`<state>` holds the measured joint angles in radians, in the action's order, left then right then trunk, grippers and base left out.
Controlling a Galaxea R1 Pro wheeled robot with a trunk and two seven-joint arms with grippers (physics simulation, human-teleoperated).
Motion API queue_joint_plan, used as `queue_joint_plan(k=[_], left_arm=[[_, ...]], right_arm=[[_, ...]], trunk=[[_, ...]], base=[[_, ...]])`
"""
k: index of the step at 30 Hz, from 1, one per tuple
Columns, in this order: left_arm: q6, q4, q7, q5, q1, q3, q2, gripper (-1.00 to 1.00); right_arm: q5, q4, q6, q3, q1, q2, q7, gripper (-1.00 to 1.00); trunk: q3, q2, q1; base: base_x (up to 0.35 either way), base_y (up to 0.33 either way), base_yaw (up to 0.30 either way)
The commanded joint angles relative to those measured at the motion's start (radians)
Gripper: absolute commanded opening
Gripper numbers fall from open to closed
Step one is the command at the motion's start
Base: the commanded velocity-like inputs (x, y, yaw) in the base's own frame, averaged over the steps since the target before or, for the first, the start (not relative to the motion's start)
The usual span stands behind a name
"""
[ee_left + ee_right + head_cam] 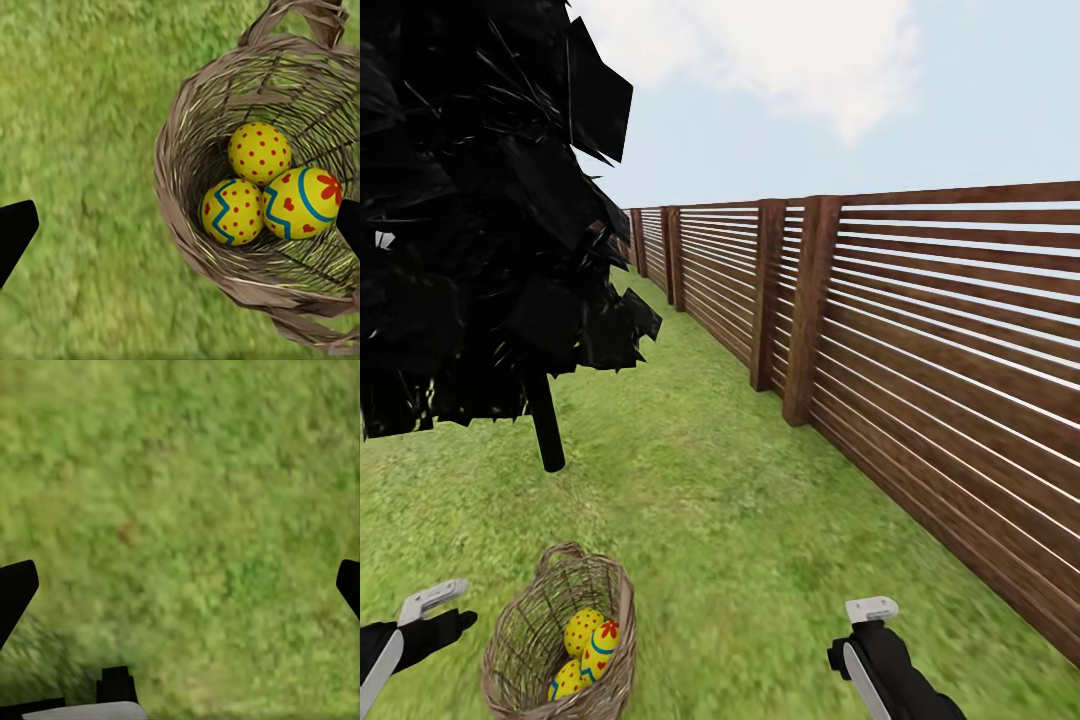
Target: Take the three Easter eggs out of the wicker basket on the lawn in the garden, then place them on the lawn next to a single tree (choose any tree) so that all three eggs are next to the same tree and none are left in the basket.
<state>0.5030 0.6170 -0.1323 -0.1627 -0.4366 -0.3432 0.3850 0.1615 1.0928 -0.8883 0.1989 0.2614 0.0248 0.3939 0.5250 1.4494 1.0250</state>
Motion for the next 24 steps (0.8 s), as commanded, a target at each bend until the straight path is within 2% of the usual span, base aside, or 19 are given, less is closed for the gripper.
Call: queue_joint_plan(k=[1,13,24], left_arm=[[0.007,0.001,-0.003,-0.005,-0.001,-0.003,-0.001,1.00],[-0.031,0.002,-0.003,-0.005,0.000,0.002,-0.009,1.00],[-0.035,0.001,-0.003,-0.003,0.000,-0.003,-0.018,1.00]], right_arm=[[0.010,0.001,-0.003,0.004,0.001,0.001,0.010,1.00],[0.011,0.001,-0.003,0.004,0.001,0.001,0.008,1.00],[0.012,0.001,-0.003,0.004,0.001,0.001,0.008,1.00]], trunk=[[0.001,0.001,0.000],[0.001,0.001,0.000],[0.001,0.001,0.000]], base=[[0.000,0.000,0.000],[0.000,0.000,0.000],[0.000,0.000,0.000]])
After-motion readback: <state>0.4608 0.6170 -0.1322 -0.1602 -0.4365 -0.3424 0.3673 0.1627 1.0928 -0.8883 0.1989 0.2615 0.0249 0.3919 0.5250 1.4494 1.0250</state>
